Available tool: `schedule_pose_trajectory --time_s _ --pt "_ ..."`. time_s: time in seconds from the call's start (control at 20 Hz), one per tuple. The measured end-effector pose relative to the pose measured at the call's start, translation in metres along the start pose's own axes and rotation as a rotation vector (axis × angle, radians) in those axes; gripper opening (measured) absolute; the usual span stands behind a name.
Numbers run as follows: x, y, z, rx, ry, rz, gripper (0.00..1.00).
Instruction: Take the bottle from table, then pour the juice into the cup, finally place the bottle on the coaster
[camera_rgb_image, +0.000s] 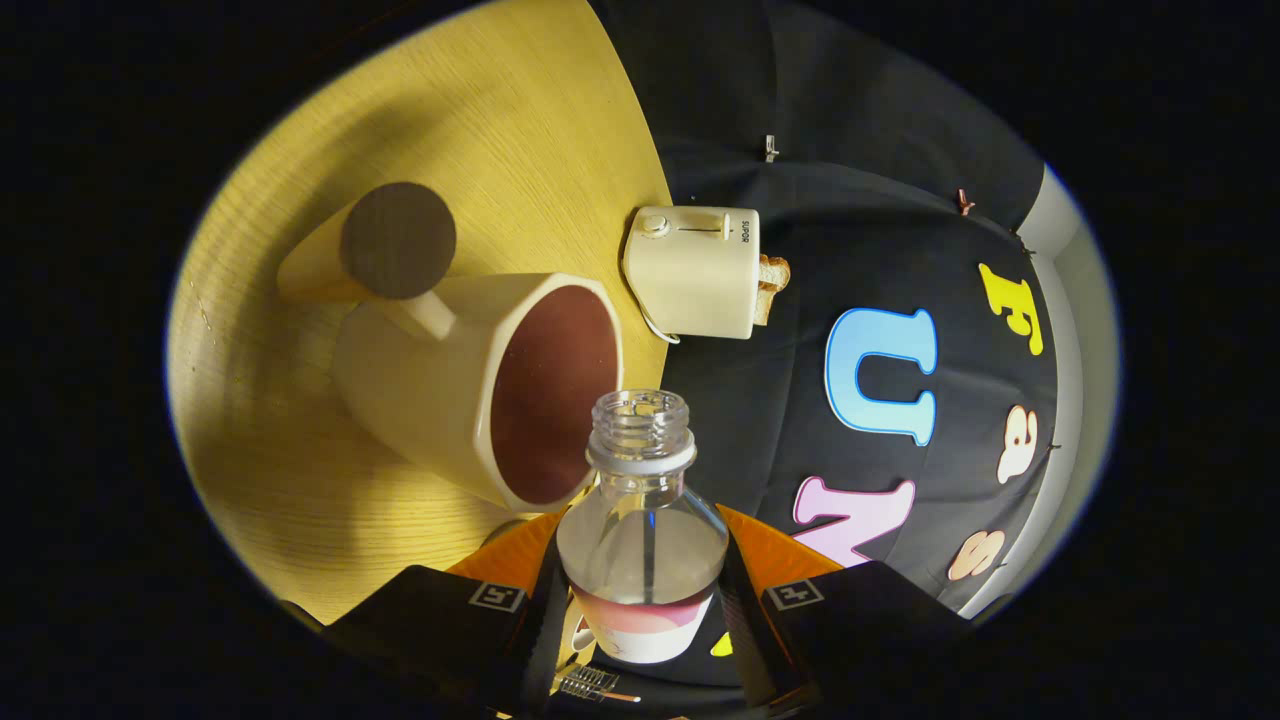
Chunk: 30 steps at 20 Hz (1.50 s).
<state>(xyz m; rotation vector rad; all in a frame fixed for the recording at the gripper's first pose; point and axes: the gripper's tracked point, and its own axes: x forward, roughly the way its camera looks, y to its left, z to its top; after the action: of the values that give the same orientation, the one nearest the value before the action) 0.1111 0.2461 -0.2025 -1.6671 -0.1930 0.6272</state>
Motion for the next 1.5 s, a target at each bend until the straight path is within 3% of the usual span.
schedule_pose_trajectory --time_s 0.8,1.5 --pt "0.000 0.003 0.002 -0.132 -0.030 0.029 0.72" --pt "0.002 -0.016 0.007 -0.228 -0.070 -0.010 0.72"
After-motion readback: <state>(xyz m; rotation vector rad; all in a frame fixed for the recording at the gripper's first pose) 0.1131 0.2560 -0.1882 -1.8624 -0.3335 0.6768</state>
